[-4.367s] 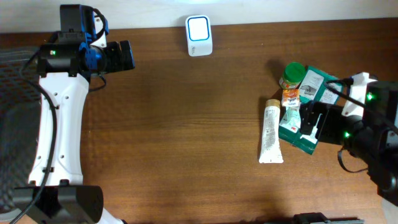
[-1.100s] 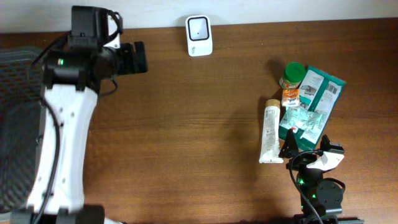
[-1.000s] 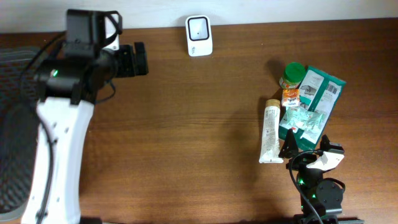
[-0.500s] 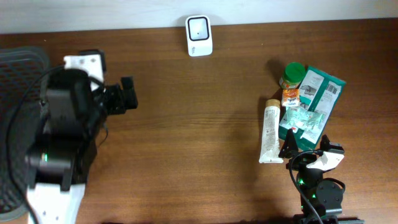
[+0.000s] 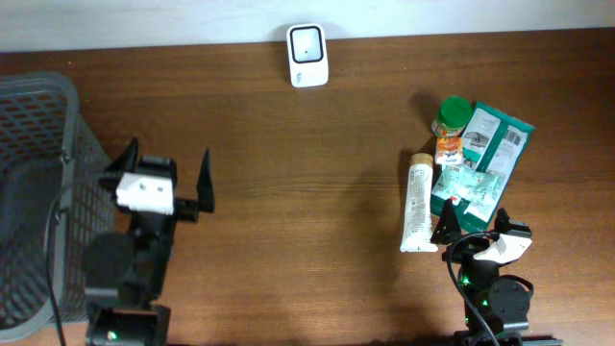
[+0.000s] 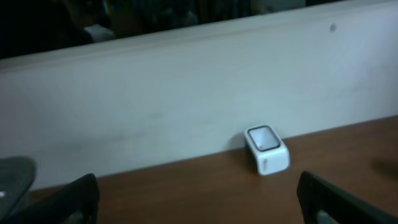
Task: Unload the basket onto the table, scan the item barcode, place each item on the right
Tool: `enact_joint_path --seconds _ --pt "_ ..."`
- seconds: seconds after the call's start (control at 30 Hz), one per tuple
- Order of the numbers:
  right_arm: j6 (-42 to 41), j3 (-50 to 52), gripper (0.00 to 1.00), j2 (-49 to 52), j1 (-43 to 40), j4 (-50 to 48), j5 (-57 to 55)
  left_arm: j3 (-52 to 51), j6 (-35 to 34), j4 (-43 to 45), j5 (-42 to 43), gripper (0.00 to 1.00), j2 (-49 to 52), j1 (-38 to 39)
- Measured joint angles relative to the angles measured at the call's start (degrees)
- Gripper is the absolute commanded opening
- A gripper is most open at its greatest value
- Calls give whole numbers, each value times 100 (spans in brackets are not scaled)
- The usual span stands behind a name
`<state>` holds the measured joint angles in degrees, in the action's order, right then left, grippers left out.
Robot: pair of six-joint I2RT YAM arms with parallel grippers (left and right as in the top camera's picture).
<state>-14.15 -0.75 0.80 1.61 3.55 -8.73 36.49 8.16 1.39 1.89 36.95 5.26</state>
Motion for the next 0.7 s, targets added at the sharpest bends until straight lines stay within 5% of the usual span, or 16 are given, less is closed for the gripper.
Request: enact_joint_path --seconds 0.33,0.7 --pt "2 0 98 0 0 0 0 -2151 824 271 28 99 -1700 -431" --pt "2 0 98 0 0 0 0 -3357 1436 162 28 99 -3222 -599"
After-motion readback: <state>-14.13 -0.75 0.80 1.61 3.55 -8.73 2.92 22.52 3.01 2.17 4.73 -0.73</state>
